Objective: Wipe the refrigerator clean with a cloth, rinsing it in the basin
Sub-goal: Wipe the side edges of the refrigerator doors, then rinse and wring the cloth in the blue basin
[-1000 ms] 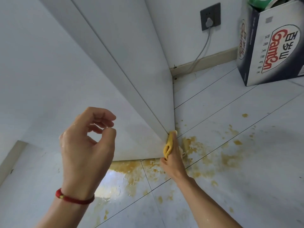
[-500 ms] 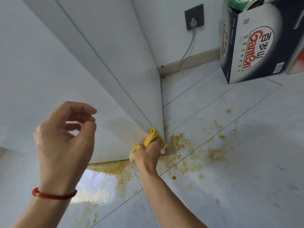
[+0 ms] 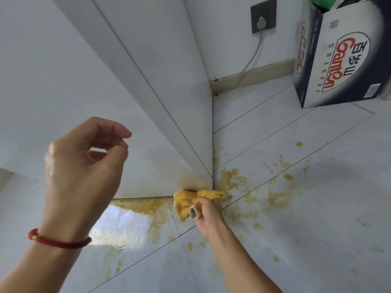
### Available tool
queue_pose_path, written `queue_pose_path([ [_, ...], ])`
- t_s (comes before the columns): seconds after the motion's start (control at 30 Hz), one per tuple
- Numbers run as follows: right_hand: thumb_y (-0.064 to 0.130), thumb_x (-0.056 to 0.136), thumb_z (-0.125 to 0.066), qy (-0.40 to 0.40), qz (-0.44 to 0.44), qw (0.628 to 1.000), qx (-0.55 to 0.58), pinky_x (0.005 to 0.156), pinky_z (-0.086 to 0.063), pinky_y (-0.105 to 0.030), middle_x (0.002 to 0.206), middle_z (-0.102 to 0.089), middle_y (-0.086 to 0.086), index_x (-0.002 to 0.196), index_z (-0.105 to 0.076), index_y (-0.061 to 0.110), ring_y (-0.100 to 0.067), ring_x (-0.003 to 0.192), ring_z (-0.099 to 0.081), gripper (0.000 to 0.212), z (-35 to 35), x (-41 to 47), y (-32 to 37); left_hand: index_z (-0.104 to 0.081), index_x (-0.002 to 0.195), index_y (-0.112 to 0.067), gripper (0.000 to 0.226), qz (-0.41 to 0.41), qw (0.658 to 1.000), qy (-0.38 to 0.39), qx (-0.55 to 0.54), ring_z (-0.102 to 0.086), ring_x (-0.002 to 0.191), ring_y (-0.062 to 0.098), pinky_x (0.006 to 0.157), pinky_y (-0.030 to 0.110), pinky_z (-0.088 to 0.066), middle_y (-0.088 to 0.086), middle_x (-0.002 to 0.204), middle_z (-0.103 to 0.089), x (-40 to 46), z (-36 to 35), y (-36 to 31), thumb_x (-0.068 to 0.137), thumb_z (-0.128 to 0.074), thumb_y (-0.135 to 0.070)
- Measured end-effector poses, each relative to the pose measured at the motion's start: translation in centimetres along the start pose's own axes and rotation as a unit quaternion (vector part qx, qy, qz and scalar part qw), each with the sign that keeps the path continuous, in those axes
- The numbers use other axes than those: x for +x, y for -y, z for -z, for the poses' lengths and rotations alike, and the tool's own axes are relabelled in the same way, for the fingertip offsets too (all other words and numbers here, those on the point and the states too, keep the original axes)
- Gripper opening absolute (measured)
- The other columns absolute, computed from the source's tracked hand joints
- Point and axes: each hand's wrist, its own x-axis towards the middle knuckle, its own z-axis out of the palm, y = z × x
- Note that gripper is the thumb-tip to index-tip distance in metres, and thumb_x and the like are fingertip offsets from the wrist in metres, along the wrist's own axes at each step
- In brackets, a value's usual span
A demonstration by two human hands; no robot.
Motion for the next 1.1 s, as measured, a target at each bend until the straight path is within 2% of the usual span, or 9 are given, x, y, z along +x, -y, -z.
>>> queue_pose_path([
  [0.17, -0.016, 0.087, -0.049, 0.039, -0.05, 0.997, -0.036, 0.045, -0.031, -0.025, 0.057, -0.027, -0.004, 0.067, -0.038, 0.014, -0.017, 0.047, -0.029, 0.038, 0.4, -2.9, -1.7, -0.071, 0.081, -0.031, 0.023, 0.049, 0.978, 0.149, 0.14, -0.061, 0.067, 0.008, 0.062, 0.029, -0.048, -0.014, 0.075, -0.067, -0.6, 0.2, -1.0, 0.081, -0.06, -0.011],
  [0.33, 0.003, 0.088, -0.058, -0.007, -0.114, 0.99, -0.089, 0.048, -0.033, -0.027, 0.085, -0.05, -0.02, 0.101, -0.059, 0.0, -0.025, 0.065, -0.041, 0.013, 3.8, -7.6, 1.0, -0.06, 0.096, -0.031, 0.022, 0.104, 0.751, 0.49, 0.431, -0.06, 0.094, 0.016, 0.081, 0.031, -0.049, -0.009, 0.095, -0.063, -2.3, 0.1, -0.7, 0.093, -0.04, -0.04],
  [0.4, 0.014, 0.09, -0.059, -0.016, -0.13, 0.989, -0.064, 0.049, -0.034, -0.028, 0.094, -0.067, -0.023, 0.114, -0.063, -0.001, -0.032, 0.079, -0.05, 0.028, 4.4, -9.8, 2.6, -0.061, 0.105, -0.027, 0.029, 0.128, 0.712, 0.533, 0.439, -0.059, 0.1, 0.021, 0.088, 0.034, -0.048, -0.007, 0.105, -0.061, -3.1, -0.6, -0.5, 0.097, -0.038, -0.043],
  [0.53, 0.027, 0.081, -0.052, 0.018, -0.102, 0.994, 0.021, 0.065, -0.044, -0.038, 0.114, -0.069, -0.029, 0.121, -0.07, 0.002, -0.04, 0.088, -0.058, 0.051, 3.0, -15.4, 6.5, -0.062, 0.107, -0.018, 0.037, 0.221, 0.739, 0.536, 0.342, -0.06, 0.102, 0.027, 0.09, 0.038, -0.05, 0.002, 0.109, -0.063, -4.0, -1.0, 0.0, 0.1, -0.038, -0.045],
  [0.63, 0.028, 0.072, -0.056, 0.015, -0.091, 0.994, 0.066, 0.095, -0.038, -0.055, 0.134, -0.056, -0.041, 0.133, -0.065, -0.001, -0.05, 0.112, -0.045, 0.069, 1.6, -20.1, 8.7, -0.065, 0.1, -0.012, 0.037, 0.366, 0.774, 0.512, 0.072, -0.067, 0.097, 0.032, 0.09, 0.047, -0.056, 0.008, 0.099, -0.071, -5.3, -0.3, -1.1, 0.103, -0.042, -0.04],
  [0.77, 0.019, 0.06, -0.059, 0.004, -0.071, 0.997, 0.035, 0.048, -0.039, -0.032, 0.111, -0.052, -0.032, 0.122, -0.067, -0.006, -0.04, 0.079, -0.039, 0.067, -0.6, -28.6, 12.7, -0.065, 0.119, 0.001, 0.025, 0.538, 0.707, 0.365, -0.279, -0.071, 0.098, 0.036, 0.093, 0.059, -0.056, 0.017, 0.107, -0.072, -6.9, 3.8, -6.5, 0.103, -0.056, -0.016],
  [0.9, 0.002, 0.078, -0.048, 0.035, -0.065, 0.994, -0.079, 0.067, -0.042, -0.043, 0.116, -0.067, -0.031, 0.117, -0.067, -0.002, -0.043, 0.088, -0.059, 0.044, -6.0, -39.5, 16.1, -0.064, 0.119, 0.003, 0.024, 0.519, 0.727, 0.341, -0.294, -0.069, 0.1, 0.038, 0.096, 0.063, -0.051, 0.028, 0.118, -0.068, -6.6, 12.7, -12.0, 0.096, -0.061, 0.004],
  [0.97, -0.014, 0.086, -0.034, 0.047, -0.075, 0.98, -0.18, 0.059, -0.05, -0.038, 0.107, -0.07, -0.025, 0.12, -0.065, 0.001, -0.034, 0.082, -0.066, 0.048, -10.5, -45.9, 17.1, -0.066, 0.118, 0.003, 0.024, 0.537, 0.723, 0.317, -0.297, -0.07, 0.099, 0.037, 0.092, 0.059, -0.057, 0.029, 0.119, -0.068, -5.0, 19.9, -15.2, 0.095, -0.062, 0.005],
  [1.1, -0.02, 0.088, -0.043, 0.157, -0.055, 0.866, -0.472, 0.066, -0.054, -0.021, 0.088, -0.076, 0.0, 0.108, -0.072, 0.014, -0.015, 0.082, -0.071, 0.049, -20.8, -55.2, 17.4, -0.07, 0.118, -0.004, 0.025, 0.58, 0.71, 0.223, -0.33, -0.069, 0.106, 0.036, 0.086, 0.052, -0.06, 0.022, 0.116, -0.071, -2.7, 35.4, -19.9, 0.094, -0.062, -0.001],
])
